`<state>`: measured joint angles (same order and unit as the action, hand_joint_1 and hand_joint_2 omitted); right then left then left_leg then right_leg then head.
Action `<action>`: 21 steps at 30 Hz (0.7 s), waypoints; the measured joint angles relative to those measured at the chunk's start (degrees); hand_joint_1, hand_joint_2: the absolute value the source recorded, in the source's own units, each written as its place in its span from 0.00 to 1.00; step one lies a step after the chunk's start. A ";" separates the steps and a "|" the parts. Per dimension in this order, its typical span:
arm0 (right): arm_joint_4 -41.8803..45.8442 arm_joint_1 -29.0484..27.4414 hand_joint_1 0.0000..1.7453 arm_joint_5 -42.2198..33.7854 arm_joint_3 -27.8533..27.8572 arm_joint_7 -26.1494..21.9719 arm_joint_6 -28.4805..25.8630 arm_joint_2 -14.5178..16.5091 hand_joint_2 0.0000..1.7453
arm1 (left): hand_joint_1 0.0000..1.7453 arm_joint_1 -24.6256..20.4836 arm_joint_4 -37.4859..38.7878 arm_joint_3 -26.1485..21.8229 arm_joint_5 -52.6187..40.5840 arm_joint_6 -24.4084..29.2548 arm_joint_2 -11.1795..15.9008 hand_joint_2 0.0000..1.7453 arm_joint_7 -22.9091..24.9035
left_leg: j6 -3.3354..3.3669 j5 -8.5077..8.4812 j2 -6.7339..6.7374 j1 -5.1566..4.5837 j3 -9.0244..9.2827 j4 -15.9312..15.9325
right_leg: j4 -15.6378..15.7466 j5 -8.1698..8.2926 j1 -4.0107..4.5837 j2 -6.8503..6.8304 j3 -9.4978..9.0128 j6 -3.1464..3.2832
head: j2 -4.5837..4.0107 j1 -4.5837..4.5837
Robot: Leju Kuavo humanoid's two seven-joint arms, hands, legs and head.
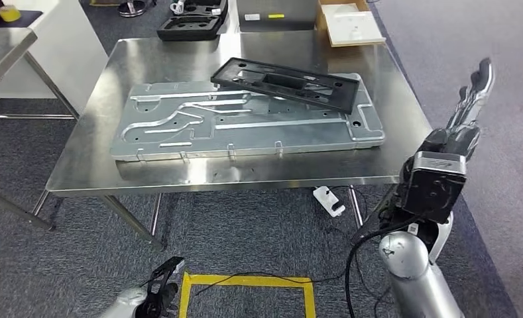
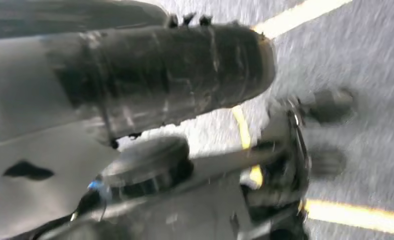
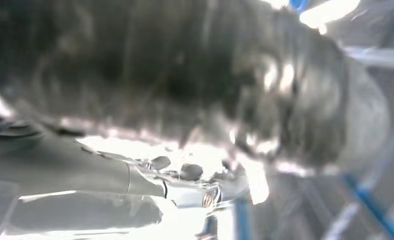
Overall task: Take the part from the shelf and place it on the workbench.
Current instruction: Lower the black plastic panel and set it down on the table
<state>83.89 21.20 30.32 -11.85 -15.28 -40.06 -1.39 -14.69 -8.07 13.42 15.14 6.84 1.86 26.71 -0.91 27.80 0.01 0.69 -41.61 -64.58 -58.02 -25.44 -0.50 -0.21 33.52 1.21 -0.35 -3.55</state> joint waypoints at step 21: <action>-60.68 -16.94 0.00 -11.41 17.41 12.41 25.14 3.46 0.00 | 0.00 -0.08 -0.71 -2.66 -3.47 4.06 1.27 0.00 -10.03 | 2.77 -3.23 0.58 -0.27 6.70 7.20 | -13.37 -2.84 -1.46 0.06 5.41 -4.12 | 0.00 0.32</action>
<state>23.21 4.26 18.90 5.56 -2.87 -14.92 2.07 -14.78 -8.78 10.75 11.67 10.90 3.13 16.68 1.86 24.57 0.59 0.41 -34.91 -57.38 -71.39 -28.28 -1.96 -0.15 38.93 -2.91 -0.35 -3.22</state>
